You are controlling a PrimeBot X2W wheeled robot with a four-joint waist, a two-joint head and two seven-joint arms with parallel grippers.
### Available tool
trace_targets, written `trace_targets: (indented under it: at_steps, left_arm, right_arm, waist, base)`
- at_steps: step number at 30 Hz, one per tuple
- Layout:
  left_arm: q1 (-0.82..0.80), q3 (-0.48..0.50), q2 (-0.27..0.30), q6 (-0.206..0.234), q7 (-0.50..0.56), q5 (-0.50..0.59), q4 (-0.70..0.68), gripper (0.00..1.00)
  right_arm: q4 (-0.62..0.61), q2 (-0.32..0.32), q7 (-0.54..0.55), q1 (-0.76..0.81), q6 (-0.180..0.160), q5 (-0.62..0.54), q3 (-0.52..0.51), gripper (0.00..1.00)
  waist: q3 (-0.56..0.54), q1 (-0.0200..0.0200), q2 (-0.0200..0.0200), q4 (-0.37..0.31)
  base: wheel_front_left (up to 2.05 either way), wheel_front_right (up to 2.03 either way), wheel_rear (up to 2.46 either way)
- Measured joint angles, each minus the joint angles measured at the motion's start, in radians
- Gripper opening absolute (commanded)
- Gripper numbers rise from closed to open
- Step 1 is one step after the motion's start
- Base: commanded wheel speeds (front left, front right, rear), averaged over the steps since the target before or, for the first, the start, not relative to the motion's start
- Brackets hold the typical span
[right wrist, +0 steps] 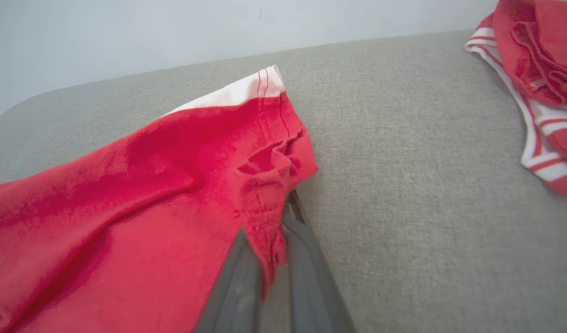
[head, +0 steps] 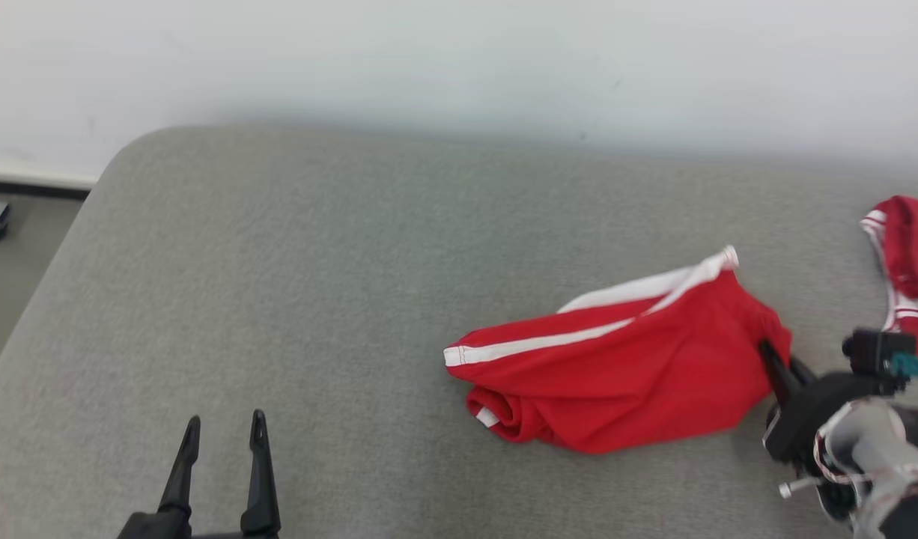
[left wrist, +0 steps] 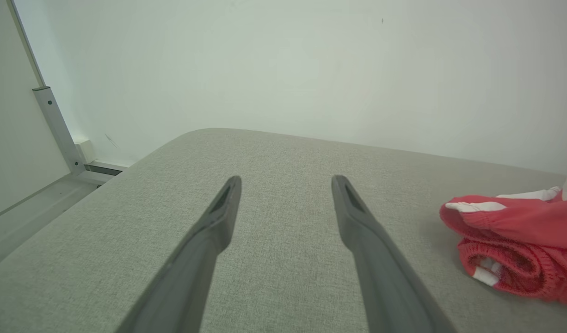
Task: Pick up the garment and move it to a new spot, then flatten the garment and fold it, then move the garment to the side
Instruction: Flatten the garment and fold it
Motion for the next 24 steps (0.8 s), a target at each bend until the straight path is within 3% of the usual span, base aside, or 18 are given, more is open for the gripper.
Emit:
trace_targets:
  at_steps: [7,16,17,18,19,24]
  left_arm:
    - [0.033,0.023,0.0,-0.011,0.0,0.002,0.005,1.0]
    - [0.057,0.046,0.0,-0.015,0.0,0.025,-0.013,1.0]
    - [0.057,0.046,0.0,-0.016,0.0,0.025,-0.014,1.0]
    - [0.057,0.046,0.0,-0.016,0.0,0.026,-0.014,1.0]
    - [0.057,0.045,0.0,-0.016,0.0,0.026,-0.015,1.0]
    - [0.056,0.04,0.0,-0.023,0.0,0.063,-0.014,1.0]
  right_arm:
    - [-0.154,-0.056,-0.018,0.188,0.0,0.044,-0.058,0.0]
    - [-0.269,-0.056,-0.019,0.394,0.0,-0.007,-0.243,0.0]
    - [-0.271,-0.053,-0.019,0.409,0.0,-0.013,-0.259,0.36]
    - [-0.273,-0.051,-0.019,0.42,0.0,-0.026,-0.276,0.91]
    - [-0.274,-0.047,-0.019,0.425,0.0,-0.035,-0.294,1.0]
    - [-0.272,-0.032,-0.019,0.435,0.0,-0.088,-0.362,1.0]
  waist:
    - [-0.049,0.0,0.0,-0.058]
    - [-0.081,-0.0001,0.0,-0.113]
    - [-0.082,-0.0001,0.0001,-0.116]
    - [-0.081,-0.0001,0.0,-0.117]
    - [-0.079,-0.0001,0.0,-0.117]
    - [-0.076,0.0,0.0001,-0.109]
  base:
    - [0.0,0.0,0.0]
    - [0.0,0.0,0.0]
    - [0.0,0.0,0.0]
    - [0.0,0.0,0.0]
    - [0.0,0.0,0.0]
    - [0.0,0.0,0.0]
